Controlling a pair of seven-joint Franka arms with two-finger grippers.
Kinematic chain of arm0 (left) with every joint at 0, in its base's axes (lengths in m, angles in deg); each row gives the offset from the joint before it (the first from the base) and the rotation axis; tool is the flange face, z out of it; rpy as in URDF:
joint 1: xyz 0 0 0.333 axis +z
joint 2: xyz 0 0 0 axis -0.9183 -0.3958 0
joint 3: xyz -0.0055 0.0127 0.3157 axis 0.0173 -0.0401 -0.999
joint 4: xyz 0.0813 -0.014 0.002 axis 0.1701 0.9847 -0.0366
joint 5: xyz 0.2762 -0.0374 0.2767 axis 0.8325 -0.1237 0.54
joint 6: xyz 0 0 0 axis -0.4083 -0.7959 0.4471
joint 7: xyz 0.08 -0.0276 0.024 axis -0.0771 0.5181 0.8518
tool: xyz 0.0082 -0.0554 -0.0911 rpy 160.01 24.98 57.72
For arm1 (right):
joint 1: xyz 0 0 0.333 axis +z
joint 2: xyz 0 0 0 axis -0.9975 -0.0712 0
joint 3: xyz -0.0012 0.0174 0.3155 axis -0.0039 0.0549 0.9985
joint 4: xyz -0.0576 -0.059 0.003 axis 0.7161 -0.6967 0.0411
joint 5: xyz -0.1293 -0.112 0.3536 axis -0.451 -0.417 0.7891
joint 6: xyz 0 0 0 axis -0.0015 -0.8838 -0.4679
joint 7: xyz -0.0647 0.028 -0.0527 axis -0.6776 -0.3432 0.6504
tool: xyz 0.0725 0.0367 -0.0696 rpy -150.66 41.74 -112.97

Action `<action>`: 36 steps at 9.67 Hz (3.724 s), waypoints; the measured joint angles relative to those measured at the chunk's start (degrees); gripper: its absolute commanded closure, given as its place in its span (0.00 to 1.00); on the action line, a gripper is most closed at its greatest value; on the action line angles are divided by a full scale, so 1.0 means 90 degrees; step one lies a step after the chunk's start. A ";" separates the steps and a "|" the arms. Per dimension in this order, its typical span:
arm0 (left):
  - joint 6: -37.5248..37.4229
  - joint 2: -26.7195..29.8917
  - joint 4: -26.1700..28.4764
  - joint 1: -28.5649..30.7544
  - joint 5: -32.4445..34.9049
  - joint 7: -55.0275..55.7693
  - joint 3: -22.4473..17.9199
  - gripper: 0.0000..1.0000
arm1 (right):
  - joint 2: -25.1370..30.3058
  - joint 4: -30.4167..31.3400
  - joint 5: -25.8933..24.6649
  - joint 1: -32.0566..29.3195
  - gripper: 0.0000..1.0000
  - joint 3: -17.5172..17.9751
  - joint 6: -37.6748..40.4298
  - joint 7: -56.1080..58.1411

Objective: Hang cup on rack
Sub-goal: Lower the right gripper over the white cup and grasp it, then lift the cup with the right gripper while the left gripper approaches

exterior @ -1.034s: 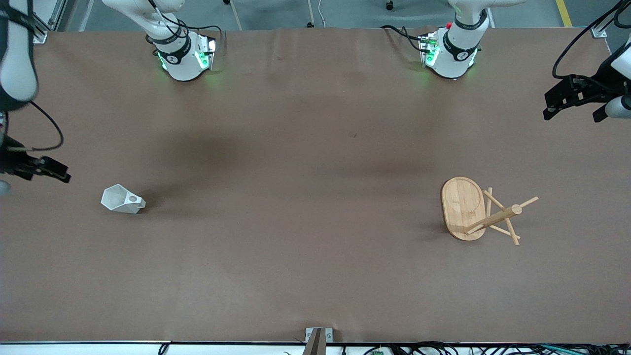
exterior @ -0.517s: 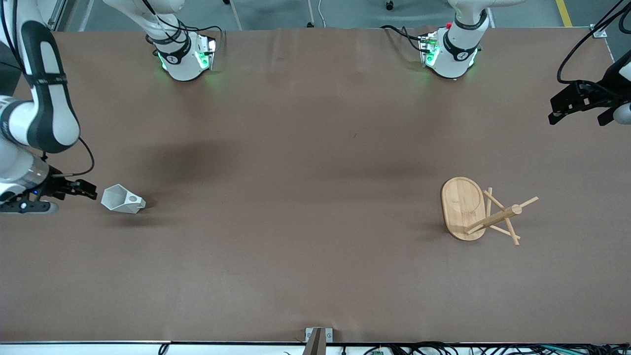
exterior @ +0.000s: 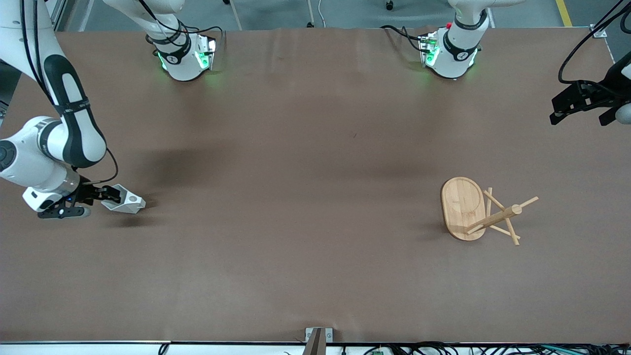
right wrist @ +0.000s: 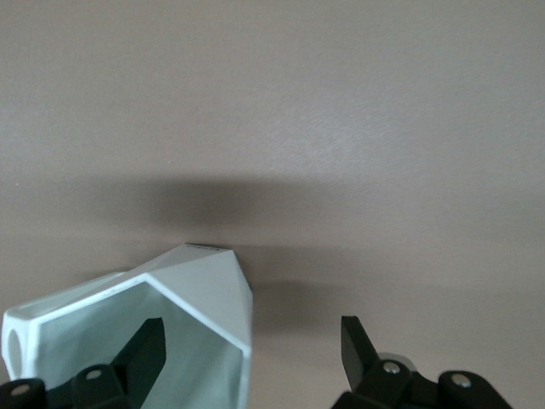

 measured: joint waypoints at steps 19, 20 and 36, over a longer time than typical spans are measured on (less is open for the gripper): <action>0.0708 -0.0282 0.0061 -0.0227 -0.1154 -0.1375 0.1938 0.00 | 0.1290 -0.2501 0.2803 0.1798 1.00 0.0636 0.3624 -0.1447; 0.0963 -0.0320 0.0114 -0.0234 -0.1197 -0.1406 0.2268 0.00 | 0.1181 -0.2575 0.3295 0.2053 1.00 0.0638 0.3424 -0.1460; 0.3446 -0.1288 0.0739 -0.0393 -0.1242 -0.2508 0.3975 0.00 | 0.0464 -0.2737 0.7312 0.3983 1.00 0.0658 0.3785 -0.1107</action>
